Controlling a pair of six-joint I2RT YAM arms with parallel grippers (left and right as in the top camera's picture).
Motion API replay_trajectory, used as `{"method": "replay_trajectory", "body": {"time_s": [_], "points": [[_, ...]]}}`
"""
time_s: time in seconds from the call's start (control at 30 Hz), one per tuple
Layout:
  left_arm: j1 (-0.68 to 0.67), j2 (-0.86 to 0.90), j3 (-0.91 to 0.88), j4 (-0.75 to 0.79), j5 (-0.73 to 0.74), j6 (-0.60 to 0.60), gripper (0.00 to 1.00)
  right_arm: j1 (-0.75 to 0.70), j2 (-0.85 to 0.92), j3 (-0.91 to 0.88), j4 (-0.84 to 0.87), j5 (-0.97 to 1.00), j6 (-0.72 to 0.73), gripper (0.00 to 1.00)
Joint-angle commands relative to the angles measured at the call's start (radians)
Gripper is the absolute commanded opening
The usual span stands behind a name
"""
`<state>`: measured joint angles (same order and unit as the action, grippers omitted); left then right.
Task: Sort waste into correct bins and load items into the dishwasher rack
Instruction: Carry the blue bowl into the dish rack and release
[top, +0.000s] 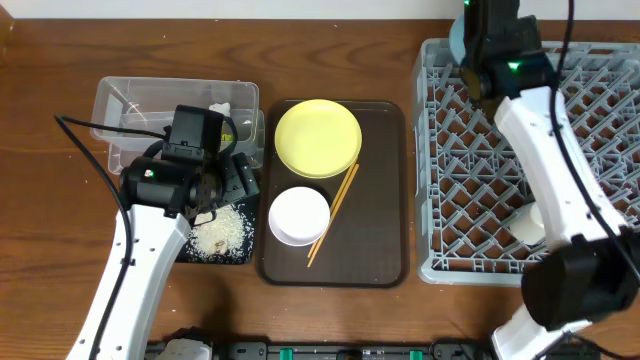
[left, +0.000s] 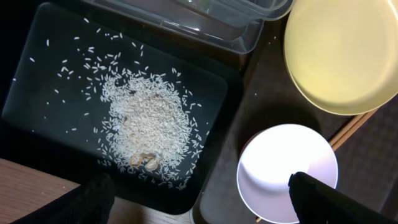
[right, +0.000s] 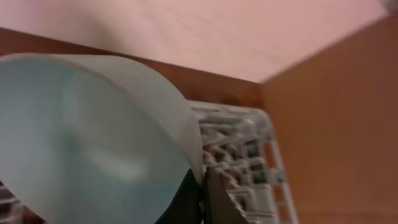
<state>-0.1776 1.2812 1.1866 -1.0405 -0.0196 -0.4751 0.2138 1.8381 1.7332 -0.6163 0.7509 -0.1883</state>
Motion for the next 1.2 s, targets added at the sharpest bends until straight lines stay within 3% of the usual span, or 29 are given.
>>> {"method": "replay_trajectory", "body": {"time_s": [0.0,0.47,0.67,0.83,0.87,1.03,1.17], "points": [[0.005,0.006,0.008,0.002,-0.019,-0.009,0.92,-0.006,0.059,-0.004,0.013,0.166,0.016,0.01],[0.005,0.006,0.008,0.002,-0.019,-0.009,0.92,0.04,0.233,-0.004,-0.041,0.187,0.148,0.01],[0.005,0.006,0.008,0.002,-0.019,-0.009,0.92,0.076,0.232,-0.004,-0.175,0.079,0.23,0.01],[0.005,0.006,0.008,0.002,-0.019,-0.009,0.92,0.09,0.231,-0.003,-0.298,0.012,0.381,0.02],[0.005,0.006,0.008,0.002,-0.019,-0.009,0.92,0.093,0.227,-0.003,-0.322,-0.006,0.395,0.08],[0.005,0.006,0.008,0.002,-0.019,-0.009,0.92,0.111,0.175,0.011,-0.409,-0.072,0.397,0.57],[0.005,0.006,0.008,0.002,-0.019,-0.009,0.92,0.132,0.093,0.019,-0.381,-0.098,0.397,0.85]]}}
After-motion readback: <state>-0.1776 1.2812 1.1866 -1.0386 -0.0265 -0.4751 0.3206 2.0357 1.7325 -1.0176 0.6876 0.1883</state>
